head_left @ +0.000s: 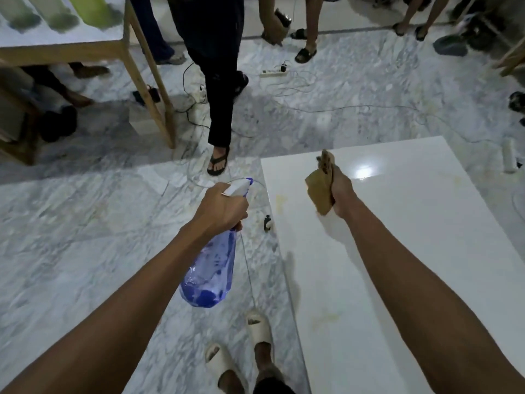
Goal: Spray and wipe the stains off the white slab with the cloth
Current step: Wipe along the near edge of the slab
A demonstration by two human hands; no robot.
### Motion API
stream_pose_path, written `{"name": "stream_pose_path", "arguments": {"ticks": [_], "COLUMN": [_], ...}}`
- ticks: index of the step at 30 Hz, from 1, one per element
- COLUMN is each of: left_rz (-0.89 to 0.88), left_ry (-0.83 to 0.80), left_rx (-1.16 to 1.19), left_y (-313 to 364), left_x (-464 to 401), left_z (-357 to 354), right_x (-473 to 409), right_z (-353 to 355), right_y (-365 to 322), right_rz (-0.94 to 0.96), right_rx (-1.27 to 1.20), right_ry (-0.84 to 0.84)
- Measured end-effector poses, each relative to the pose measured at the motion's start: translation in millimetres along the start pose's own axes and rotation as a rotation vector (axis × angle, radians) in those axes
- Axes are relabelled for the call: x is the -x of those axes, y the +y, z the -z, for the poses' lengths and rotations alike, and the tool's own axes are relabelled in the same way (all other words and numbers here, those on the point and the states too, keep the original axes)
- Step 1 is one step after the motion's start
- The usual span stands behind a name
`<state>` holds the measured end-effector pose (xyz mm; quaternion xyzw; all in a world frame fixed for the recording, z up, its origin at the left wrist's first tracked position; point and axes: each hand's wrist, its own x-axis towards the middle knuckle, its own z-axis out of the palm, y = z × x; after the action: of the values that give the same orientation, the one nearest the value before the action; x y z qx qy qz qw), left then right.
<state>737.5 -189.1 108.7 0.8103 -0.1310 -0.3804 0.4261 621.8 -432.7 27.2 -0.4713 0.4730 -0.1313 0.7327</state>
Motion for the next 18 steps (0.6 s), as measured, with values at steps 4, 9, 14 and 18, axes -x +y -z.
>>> {"name": "stream_pose_path", "arguments": {"ticks": [4, 9, 14, 18], "left_rz": [0.037, 0.102, 0.134, 0.135], "left_ry": [0.035, 0.055, 0.068, 0.071], "left_rx": [0.034, 0.055, 0.041, 0.025], "left_y": [-6.4, -31.3, -43.7, -43.1], "left_x": [-29.5, -61.5, -79.1, -80.5], "left_z": [-4.9, -16.2, -19.8, -21.1], "right_x": [-83.8, -161.5, -177.5, -181.7], "right_z": [-30.7, -78.6, -73.5, -52.2], "right_y": [-34.2, 35.2, 88.0, 71.8], "right_rz": [0.252, 0.466, 0.527, 0.683], "right_rx": [0.738, 1.335, 1.588, 1.783], "right_ry": [0.251, 0.08, -0.029, -0.338]}}
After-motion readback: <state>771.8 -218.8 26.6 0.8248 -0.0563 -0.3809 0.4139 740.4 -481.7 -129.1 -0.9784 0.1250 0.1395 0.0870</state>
